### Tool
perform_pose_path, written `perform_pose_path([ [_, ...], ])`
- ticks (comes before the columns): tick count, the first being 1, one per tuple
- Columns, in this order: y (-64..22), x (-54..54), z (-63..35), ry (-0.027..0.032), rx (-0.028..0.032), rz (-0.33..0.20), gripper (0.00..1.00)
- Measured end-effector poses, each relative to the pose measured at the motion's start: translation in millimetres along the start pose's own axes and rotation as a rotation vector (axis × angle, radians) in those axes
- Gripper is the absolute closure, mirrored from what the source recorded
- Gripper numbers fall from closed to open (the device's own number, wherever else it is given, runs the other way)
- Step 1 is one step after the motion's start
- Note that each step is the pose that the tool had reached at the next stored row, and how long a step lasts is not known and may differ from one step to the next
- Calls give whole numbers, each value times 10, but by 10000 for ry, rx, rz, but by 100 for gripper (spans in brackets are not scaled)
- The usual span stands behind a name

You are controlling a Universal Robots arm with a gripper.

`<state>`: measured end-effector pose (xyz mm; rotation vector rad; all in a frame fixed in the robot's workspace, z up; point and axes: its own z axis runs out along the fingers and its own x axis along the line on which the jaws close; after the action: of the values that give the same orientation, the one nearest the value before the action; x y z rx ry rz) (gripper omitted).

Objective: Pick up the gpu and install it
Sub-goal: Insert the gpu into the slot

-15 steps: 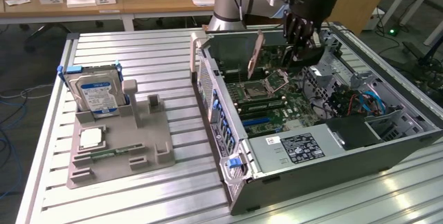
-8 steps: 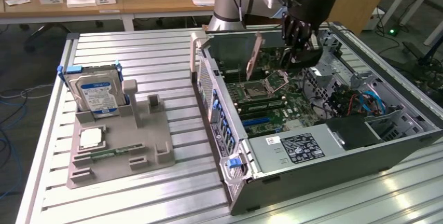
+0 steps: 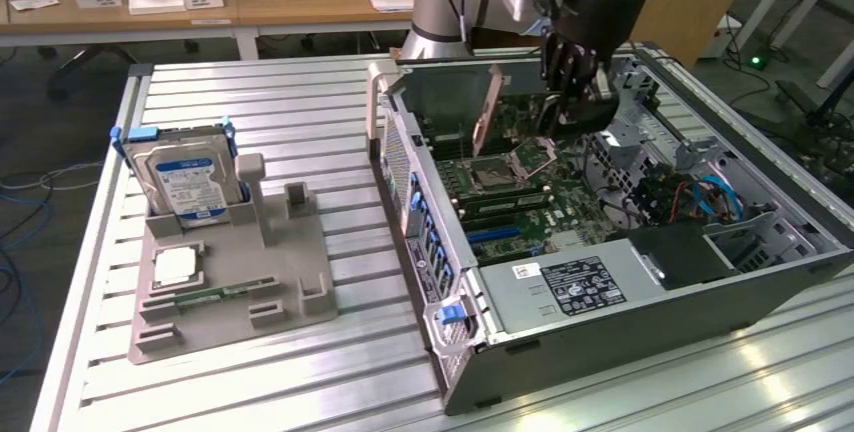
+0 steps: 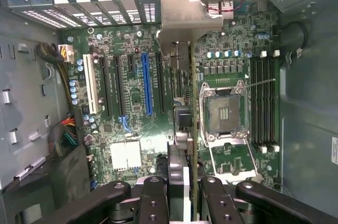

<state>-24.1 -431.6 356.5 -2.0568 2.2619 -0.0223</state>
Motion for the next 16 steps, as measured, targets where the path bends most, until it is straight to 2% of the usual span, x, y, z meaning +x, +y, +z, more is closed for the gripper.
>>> perform_pose_path([
  [7,4,3,57,-1,0,1,72],
  [13,11,10,162,0,-1,0,72],
  [16,13,26,216,1,-22,1,72],
])
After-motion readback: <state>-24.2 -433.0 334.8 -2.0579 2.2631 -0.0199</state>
